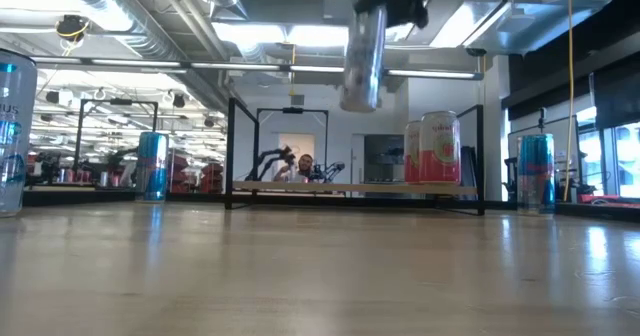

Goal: Place canned beverage on shelf
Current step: Put the bottom white soda can on the shelf

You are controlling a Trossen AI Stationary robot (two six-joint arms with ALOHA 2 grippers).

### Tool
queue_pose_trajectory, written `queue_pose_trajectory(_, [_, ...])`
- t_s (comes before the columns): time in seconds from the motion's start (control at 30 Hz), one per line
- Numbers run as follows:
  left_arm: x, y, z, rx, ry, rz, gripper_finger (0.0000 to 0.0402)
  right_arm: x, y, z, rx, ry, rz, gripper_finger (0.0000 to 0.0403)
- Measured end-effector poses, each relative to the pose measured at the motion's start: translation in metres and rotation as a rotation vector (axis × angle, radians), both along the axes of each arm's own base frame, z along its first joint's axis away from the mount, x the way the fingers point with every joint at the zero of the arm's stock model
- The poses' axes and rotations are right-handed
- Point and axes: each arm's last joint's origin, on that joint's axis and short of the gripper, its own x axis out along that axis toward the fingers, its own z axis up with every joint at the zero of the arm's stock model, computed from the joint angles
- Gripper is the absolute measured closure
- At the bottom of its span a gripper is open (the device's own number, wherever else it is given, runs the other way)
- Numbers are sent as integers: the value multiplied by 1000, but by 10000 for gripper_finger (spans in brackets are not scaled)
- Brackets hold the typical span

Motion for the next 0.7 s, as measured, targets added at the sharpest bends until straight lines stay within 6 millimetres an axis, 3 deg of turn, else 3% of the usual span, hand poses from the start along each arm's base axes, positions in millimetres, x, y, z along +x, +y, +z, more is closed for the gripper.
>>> queue_pose_trajectory(0.3, [5,13,-2,31,14,107,88,-12,-80,-22,-11,110,-25,186])
queue_pose_trajectory(0.7, [8,21,-3,25,22,154,88,-19,-123,-49,3,125,33,186])
